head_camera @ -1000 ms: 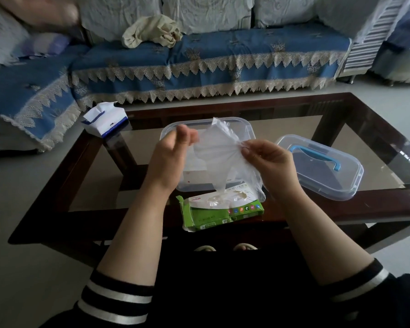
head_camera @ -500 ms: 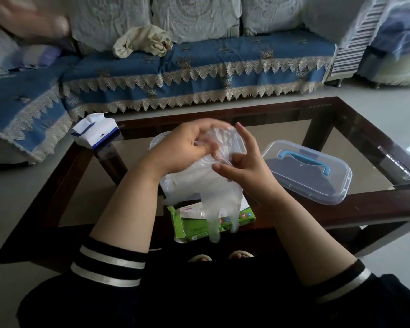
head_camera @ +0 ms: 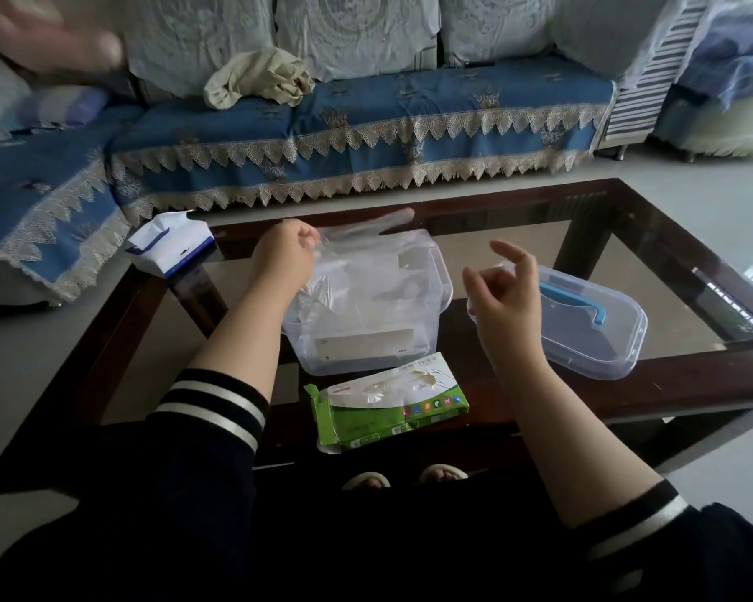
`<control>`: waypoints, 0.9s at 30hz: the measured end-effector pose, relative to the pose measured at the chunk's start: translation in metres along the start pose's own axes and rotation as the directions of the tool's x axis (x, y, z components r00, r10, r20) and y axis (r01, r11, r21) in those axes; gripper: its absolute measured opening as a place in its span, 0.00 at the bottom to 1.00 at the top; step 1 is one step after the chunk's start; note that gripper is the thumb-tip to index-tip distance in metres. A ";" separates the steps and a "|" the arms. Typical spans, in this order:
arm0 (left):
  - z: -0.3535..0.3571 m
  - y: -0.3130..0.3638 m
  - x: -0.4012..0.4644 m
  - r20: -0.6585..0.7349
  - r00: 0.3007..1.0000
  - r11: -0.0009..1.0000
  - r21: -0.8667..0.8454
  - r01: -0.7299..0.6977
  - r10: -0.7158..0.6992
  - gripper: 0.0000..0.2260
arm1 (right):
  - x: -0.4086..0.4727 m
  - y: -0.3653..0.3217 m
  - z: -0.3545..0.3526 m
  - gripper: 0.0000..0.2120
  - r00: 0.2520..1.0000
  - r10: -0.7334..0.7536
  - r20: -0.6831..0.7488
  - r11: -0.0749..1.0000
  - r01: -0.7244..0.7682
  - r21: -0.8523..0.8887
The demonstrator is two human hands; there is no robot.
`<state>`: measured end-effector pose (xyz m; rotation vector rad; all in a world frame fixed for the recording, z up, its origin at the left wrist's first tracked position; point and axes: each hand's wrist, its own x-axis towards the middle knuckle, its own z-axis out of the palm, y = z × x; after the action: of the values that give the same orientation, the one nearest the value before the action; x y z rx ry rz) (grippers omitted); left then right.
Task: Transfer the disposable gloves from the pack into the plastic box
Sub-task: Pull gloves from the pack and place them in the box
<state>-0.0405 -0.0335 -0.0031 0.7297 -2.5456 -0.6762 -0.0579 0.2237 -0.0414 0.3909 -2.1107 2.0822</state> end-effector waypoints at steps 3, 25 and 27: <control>0.011 -0.004 0.002 0.190 0.981 0.969 0.231 -0.086 0.042 0.17 | -0.009 -0.003 0.007 0.09 0.987 -0.054 0.149 0.996 0.064 -0.066; 0.004 0.009 -0.133 0.690 0.722 0.963 0.163 -0.214 0.044 0.19 | -0.031 0.040 0.031 0.09 0.604 0.263 0.752 0.729 0.386 -0.565; 0.015 0.001 -0.136 0.707 0.706 0.932 0.221 -0.287 0.050 0.27 | -0.031 0.039 0.029 0.11 0.611 0.266 0.745 0.726 0.381 -0.572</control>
<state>0.0578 0.0507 -0.0481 0.3391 -3.4323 -0.5449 -0.0377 0.1971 -0.0880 1.4501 -3.0530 0.8840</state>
